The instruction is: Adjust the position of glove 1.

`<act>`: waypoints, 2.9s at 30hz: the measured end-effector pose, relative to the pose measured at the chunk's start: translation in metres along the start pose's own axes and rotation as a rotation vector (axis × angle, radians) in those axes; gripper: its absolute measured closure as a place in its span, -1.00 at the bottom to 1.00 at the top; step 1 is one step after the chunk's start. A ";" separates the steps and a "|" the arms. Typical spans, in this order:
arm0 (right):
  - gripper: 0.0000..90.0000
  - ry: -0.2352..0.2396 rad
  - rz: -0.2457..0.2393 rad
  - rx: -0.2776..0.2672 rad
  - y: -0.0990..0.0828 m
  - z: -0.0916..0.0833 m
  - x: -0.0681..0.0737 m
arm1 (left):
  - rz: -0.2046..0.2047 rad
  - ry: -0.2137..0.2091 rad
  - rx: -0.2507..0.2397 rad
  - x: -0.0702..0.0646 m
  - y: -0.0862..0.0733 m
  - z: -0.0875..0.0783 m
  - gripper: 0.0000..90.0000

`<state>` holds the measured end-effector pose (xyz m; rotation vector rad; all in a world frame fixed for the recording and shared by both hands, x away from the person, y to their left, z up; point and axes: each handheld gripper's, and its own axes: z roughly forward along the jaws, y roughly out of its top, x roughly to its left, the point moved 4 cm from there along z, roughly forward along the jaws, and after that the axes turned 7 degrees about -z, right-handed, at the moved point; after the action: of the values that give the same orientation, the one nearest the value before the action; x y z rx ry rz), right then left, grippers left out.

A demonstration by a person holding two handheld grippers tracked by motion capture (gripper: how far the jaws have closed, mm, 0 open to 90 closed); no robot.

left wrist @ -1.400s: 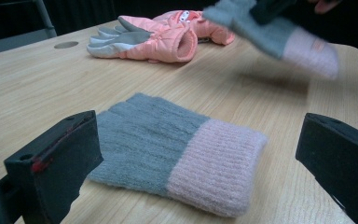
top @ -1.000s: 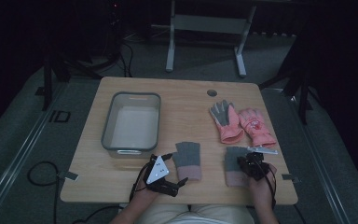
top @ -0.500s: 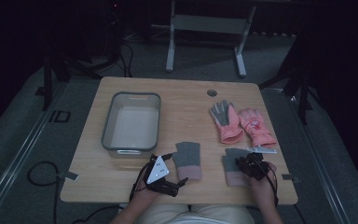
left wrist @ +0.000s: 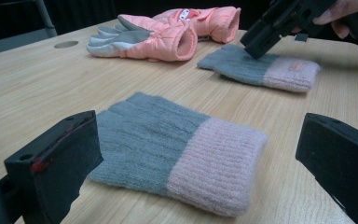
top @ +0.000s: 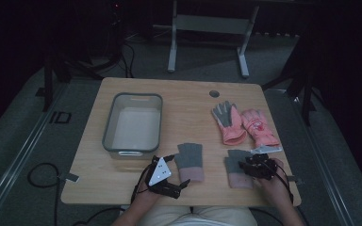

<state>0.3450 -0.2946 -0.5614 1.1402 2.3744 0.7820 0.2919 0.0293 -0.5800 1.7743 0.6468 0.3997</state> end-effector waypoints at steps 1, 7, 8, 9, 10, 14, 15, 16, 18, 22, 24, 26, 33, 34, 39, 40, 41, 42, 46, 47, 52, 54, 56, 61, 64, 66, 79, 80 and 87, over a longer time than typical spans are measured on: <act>0.29 0.002 0.009 0.008 -0.002 0.001 -0.001 | 0.000 0.000 0.000 0.000 0.000 0.000 -1.00; 0.33 -0.013 0.006 0.024 -0.008 0.009 -0.001 | -0.004 0.004 -0.001 0.000 0.000 0.000 -1.00; 0.39 -0.017 0.000 0.020 -0.009 0.009 0.000 | -0.007 0.003 -0.001 0.001 0.000 0.000 -1.00; 0.44 -0.022 -0.004 0.015 -0.009 0.010 0.001 | -0.011 0.002 -0.003 0.001 0.000 0.000 -1.00; 0.51 -0.027 -0.007 0.010 -0.008 0.010 0.002 | -0.012 0.001 -0.003 0.001 0.000 0.000 -1.00; 0.82 -0.041 0.020 0.008 -0.007 0.010 0.006 | -0.011 -0.005 0.002 0.001 0.000 0.000 -1.00; 0.86 -0.042 0.035 0.014 -0.005 0.009 0.006 | -0.013 -0.005 -0.001 0.001 0.000 0.000 -1.00; 0.88 -0.040 0.063 0.009 -0.004 0.007 0.005 | -0.014 -0.005 -0.003 0.001 0.000 0.000 -1.00; 0.88 -0.019 0.089 -0.007 0.003 0.001 0.006 | -0.015 -0.005 -0.005 0.001 0.000 -0.001 -1.00; 0.89 -0.008 0.083 -0.080 0.027 -0.015 0.010 | -0.016 0.005 -0.005 0.001 0.000 -0.001 -1.00; 0.89 0.006 0.080 -0.104 0.040 -0.020 0.015 | -0.017 0.010 -0.007 0.001 0.000 -0.001 -1.00; 0.89 0.028 0.065 -0.131 0.055 -0.024 0.023 | -0.009 0.017 -0.020 0.001 0.001 -0.003 -1.00; 0.89 0.097 0.036 -0.184 0.096 -0.021 0.060 | -0.012 0.022 -0.055 -0.001 0.006 -0.014 -1.00; 0.89 0.109 0.033 -0.182 0.099 -0.019 0.065 | -0.018 0.017 -0.066 -0.001 0.007 -0.016 -1.00; 0.89 0.157 -0.001 -0.162 0.109 -0.002 0.093 | -0.050 0.001 -0.101 0.002 0.011 -0.021 -1.00; 0.89 0.167 -0.003 -0.154 0.109 0.003 0.097 | -0.055 0.002 -0.097 0.002 0.010 -0.020 -1.00; 0.89 0.170 -0.005 -0.144 0.110 0.007 0.101 | -0.060 0.001 -0.096 0.003 0.010 -0.021 -1.00; 0.89 0.176 -0.004 -0.137 0.110 0.011 0.104 | -0.066 -0.003 -0.098 0.003 0.010 -0.021 -1.00; 0.88 0.205 -0.001 -0.128 0.109 0.025 0.115 | -0.058 0.005 -0.122 0.001 0.012 -0.024 -1.00; 0.88 0.208 -0.006 -0.120 0.109 0.028 0.117 | -0.061 0.005 -0.126 0.001 0.013 -0.024 -1.00; 0.88 0.232 0.001 -0.103 0.108 0.039 0.125 | -0.082 -0.011 -0.121 0.000 0.010 -0.023 -1.00; 0.88 0.236 0.004 -0.097 0.108 0.043 0.127 | -0.073 -0.009 -0.121 -0.002 0.011 -0.023 -1.00; 0.88 0.239 0.002 -0.079 0.107 0.048 0.128 | -0.069 -0.004 -0.120 -0.002 0.011 -0.022 -1.00; 0.87 0.236 -0.011 -0.028 0.100 0.061 0.125 | -0.079 -0.008 -0.117 -0.002 0.010 -0.020 -1.00; 0.87 0.257 -0.001 -0.024 0.098 0.065 0.124 | -0.085 -0.005 -0.121 -0.002 0.010 -0.020 -1.00; 0.86 0.262 -0.006 -0.025 0.099 0.066 0.124 | -0.086 -0.002 -0.116 -0.001 0.010 -0.020 -1.00; 0.49 0.255 -0.019 -0.022 0.097 0.070 0.119 | -0.055 0.013 0.016 -0.005 0.011 -0.011 -1.00; 0.48 0.255 -0.008 -0.034 0.097 0.067 0.117 | -0.052 0.031 0.027 -0.006 0.012 -0.010 -1.00; 0.41 0.221 0.020 -0.100 0.105 0.044 0.091 | 0.030 0.068 0.154 -0.011 0.019 0.000 -1.00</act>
<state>0.3763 -0.1540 -0.5378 1.0876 2.4704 1.0710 0.2876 0.0182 -0.5613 1.9253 0.7161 0.4417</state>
